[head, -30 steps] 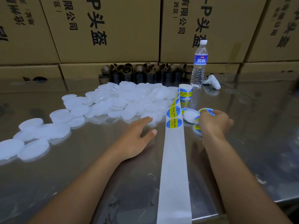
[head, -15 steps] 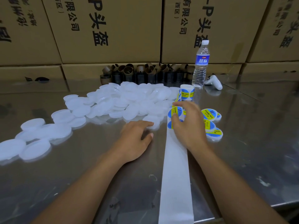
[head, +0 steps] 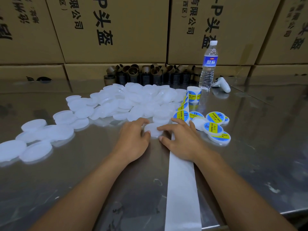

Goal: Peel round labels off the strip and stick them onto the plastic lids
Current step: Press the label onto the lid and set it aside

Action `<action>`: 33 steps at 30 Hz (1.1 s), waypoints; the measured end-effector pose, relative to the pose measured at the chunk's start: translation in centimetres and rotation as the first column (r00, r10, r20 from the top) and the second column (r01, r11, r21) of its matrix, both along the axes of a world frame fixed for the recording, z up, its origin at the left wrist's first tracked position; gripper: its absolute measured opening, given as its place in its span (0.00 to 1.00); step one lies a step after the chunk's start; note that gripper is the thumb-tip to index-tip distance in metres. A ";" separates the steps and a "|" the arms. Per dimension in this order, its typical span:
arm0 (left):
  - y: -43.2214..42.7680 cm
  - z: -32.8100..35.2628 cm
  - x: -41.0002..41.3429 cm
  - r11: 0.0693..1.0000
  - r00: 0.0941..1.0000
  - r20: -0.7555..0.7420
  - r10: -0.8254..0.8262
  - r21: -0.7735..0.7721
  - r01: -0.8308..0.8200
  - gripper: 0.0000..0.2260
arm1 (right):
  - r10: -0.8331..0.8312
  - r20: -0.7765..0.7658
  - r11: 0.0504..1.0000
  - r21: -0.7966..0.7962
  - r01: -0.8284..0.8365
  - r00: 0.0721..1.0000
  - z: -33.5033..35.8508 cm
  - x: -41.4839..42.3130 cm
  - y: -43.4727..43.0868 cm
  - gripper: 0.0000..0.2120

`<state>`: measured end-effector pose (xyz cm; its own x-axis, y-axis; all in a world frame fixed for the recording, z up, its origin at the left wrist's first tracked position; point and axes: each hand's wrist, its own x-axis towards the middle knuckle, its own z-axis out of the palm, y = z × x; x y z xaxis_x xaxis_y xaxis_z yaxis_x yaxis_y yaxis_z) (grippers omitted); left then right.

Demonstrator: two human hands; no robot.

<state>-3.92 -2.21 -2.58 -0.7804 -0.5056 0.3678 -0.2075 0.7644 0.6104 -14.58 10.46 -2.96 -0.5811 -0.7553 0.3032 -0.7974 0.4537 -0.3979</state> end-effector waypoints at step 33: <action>0.1 1.1 -0.3 0.350 0.881 -0.465 -0.091 0.813 0.465 0.07 | 0.233 0.340 0.891 -0.451 -0.059 0.911 2.4 2.3 0.2 0.11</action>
<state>-4.24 -2.13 -1.47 -0.8898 -0.4493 0.0804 0.2268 -0.2825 0.9321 -12.28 10.63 -0.54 -0.6082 -0.6896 0.3931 -0.5912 0.0631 -0.8041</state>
